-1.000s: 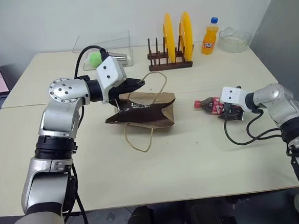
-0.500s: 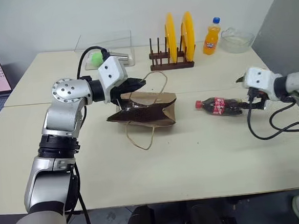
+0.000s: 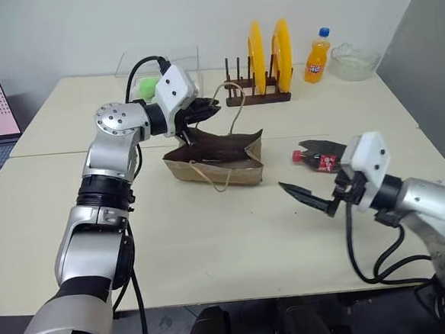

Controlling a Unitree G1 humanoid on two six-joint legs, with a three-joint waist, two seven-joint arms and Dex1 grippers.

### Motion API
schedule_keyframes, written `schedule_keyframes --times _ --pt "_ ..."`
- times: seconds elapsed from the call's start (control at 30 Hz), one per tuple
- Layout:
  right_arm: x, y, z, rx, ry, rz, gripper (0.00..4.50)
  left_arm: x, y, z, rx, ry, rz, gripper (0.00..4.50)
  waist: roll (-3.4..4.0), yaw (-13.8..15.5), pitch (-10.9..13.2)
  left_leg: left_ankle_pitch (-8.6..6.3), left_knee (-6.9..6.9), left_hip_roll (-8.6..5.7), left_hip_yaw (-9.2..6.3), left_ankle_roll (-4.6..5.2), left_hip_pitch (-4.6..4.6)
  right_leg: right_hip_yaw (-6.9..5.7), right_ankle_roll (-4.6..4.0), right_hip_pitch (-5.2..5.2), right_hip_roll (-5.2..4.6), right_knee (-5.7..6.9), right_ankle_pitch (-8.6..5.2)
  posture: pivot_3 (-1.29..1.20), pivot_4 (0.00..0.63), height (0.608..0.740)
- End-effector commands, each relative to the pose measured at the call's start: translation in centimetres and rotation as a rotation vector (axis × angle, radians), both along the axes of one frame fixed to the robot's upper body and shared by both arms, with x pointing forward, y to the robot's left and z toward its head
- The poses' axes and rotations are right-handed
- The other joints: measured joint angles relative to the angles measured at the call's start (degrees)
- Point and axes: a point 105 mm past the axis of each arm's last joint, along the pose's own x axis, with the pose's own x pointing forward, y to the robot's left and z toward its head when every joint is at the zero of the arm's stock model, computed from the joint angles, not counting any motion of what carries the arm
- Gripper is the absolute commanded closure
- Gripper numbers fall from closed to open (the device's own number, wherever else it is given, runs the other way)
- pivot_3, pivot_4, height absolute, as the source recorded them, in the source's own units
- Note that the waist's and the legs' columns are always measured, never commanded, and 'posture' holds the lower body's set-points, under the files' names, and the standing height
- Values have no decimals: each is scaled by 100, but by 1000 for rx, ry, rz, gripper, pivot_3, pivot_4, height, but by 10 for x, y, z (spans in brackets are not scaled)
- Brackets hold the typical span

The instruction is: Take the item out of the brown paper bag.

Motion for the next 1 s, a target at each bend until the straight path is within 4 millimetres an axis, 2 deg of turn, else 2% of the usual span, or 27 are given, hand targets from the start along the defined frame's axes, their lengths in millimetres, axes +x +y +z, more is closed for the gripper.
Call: schedule_keyframes --times 0.03,0.17,0.3,0.47,0.57,0.63,0.73,0.77,0.9,1.0 --pt "-2 6 7 18 -71 -42 0 0 -3 18 9 -55 -15 2724 0 5 0 0 0 0 -1 0 -2 -1 0 -1 0 0 0 0 150 740" --pt "-2 12 4 41 -63 -28 0 0 3 21 12 -68 -4 1475 0 4 0 0 -1 0 0 0 -1 0 0 -1 0 -1 0 0 150 740" --pt "1 12 1 44 -66 -27 0 -7 20 39 -19 -137 27 187 0 -17 0 -1 -2 1 -1 1 -1 -1 0 -1 1 -1 0 0 150 740" --pt "4 8 0 82 -85 -43 0 -25 56 52 -68 -195 143 187 0 -86 0 -1 -6 3 -2 1 3 1 -1 -1 2 1 0 0 150 740" --pt "12 -2 0 116 -135 -116 0 -39 80 50 -235 -177 290 187 0 -101 0 -1 -5 3 -4 1 4 0 -1 2 1 1 0 0 150 740" --pt "16 -11 0 140 -166 -179 0 -50 92 39 -261 -217 386 187 0 -104 -1 -1 -4 2 -1 1 6 4 0 4 -2 0 0 0 150 740" --pt "18 -25 -5 296 -127 -302 0 -74 103 -4 -321 -217 537 187 2 -92 -7 -1 -9 4 -1 -1 12 7 -1 4 -2 0 1 0 150 740" --pt "17 -28 -10 325 -110 -332 0 -82 104 -22 -325 -205 583 187 2 -78 -7 -1 -10 5 -3 -2 14 8 -25 5 -2 1 14 0 150 740" --pt "12 -40 -33 294 -117 -447 0 -101 107 -77 -364 -95 765 187 -1 11 -9 -2 -9 5 -1 -1 11 8 -24 6 -3 -4 14 0 150 740" --pt "12 -59 -54 283 -111 -590 0 -111 102 -106 -381 -31 849 187 -6 64 -15 -2 -8 3 -2 0 14 7 1 11 -3 -8 -1 0 150 740"
